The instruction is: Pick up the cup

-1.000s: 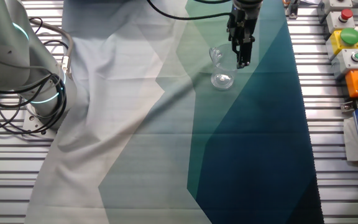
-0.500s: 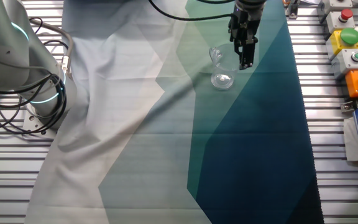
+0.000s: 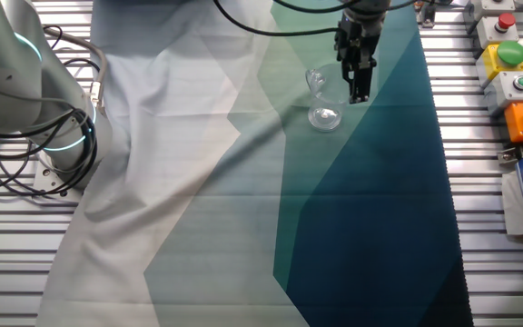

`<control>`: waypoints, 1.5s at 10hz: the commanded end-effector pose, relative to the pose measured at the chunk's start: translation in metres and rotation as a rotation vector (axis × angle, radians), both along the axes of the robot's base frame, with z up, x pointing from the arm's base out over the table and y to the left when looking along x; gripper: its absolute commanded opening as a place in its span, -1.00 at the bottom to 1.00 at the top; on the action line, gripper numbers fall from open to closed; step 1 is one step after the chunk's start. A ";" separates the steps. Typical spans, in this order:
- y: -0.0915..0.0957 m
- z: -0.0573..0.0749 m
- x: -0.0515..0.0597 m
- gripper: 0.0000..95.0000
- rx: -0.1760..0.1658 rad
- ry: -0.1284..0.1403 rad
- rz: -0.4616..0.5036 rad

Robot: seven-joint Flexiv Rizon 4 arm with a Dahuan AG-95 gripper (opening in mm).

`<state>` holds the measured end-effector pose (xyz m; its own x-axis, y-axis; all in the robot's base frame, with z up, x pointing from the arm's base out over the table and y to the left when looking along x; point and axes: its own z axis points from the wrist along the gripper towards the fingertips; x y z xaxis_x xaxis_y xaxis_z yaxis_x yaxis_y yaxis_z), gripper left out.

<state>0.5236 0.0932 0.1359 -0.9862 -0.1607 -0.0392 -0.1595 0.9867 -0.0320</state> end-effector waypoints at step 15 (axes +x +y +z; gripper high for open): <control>0.004 -0.015 -0.015 1.00 0.123 -0.019 -0.061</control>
<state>0.5089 0.0966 0.1201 -0.9926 -0.0961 -0.0748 -0.1024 0.9911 0.0846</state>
